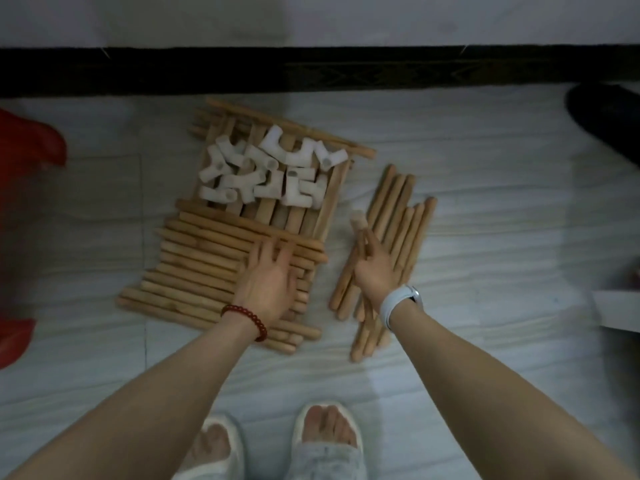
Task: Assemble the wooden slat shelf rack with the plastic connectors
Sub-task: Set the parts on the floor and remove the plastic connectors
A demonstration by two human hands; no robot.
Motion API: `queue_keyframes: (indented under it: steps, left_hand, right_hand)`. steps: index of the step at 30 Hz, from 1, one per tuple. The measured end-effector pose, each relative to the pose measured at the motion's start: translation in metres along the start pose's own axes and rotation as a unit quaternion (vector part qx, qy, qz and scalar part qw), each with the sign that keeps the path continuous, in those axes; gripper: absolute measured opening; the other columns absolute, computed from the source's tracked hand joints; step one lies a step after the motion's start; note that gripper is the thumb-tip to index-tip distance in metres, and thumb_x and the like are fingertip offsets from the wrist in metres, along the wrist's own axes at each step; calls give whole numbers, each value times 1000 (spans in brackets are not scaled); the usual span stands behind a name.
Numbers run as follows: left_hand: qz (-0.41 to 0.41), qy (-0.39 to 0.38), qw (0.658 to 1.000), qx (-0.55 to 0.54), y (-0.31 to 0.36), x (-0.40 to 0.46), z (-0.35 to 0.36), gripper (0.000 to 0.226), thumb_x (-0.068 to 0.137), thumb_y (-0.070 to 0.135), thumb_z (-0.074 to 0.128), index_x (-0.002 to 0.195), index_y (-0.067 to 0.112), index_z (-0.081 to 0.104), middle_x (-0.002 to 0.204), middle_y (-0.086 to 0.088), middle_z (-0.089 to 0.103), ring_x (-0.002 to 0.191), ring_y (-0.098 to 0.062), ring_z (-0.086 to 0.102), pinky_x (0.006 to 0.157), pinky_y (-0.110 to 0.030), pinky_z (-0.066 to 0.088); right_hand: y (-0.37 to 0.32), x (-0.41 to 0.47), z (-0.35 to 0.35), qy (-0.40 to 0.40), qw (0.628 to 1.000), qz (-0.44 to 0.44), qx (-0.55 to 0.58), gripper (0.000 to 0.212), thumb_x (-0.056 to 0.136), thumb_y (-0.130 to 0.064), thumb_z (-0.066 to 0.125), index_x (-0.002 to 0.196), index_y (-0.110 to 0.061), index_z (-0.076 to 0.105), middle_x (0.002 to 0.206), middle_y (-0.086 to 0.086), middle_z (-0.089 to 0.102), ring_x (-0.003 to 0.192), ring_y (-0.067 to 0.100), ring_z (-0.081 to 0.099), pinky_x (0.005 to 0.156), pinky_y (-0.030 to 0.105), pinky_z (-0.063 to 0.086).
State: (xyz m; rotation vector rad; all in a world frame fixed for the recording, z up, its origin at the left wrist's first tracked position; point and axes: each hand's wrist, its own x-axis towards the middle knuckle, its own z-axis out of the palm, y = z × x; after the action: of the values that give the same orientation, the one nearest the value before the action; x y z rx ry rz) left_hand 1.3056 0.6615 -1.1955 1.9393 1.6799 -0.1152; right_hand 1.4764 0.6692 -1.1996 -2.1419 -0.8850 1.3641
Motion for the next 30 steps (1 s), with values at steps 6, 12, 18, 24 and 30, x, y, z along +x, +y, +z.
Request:
queue_keyframes:
  steps: [6, 12, 18, 24, 30]
  left_hand:
    - [33, 52, 994, 86, -39, 38, 31, 55, 89, 38, 45, 141, 21, 39, 149, -12, 32, 140, -32, 21, 107, -63, 12]
    - [70, 73, 988, 117, -54, 44, 36, 57, 82, 48, 34, 129, 22, 53, 129, -10, 54, 127, -32, 43, 100, -66, 26]
    - [78, 46, 990, 110, -52, 42, 24, 57, 94, 46, 39, 147, 30, 24, 152, -1, 23, 143, -21, 8, 112, -58, 2]
    - [67, -20, 993, 98, -67, 20, 9, 69, 94, 44, 41, 150, 28, 4, 158, 3, -5, 145, -22, -7, 114, -54, 0]
    - [27, -65, 990, 120, -112, -8, 8, 103, 73, 74, 52, 148, 34, -7, 155, 1, -24, 142, -26, -20, 111, -56, -9]
  right_hand:
    - [17, 55, 45, 16, 994, -91, -58, 70, 84, 9, 43, 148, -14, 26, 145, 12, 33, 133, 25, 35, 104, 19, 26]
    - [31, 58, 49, 52, 965, -148, -211, 77, 86, 3, 45, 150, -25, 13, 130, 14, 36, 106, 29, 49, 88, 25, 39]
    - [46, 49, 36, 34, 895, -175, -410, 65, 93, -1, 34, 151, -21, 12, 119, 16, 44, 104, 34, 47, 75, 34, 41]
    - [23, 24, 37, 76, 919, -237, -307, 46, 93, -7, 41, 139, -4, 39, 134, 18, 43, 123, 34, 43, 99, 34, 36]
    - [-17, 2, 73, -107, 811, -309, -486, 80, 88, -46, 53, 149, -19, 11, 151, 8, 25, 138, 26, 24, 113, 40, 18]
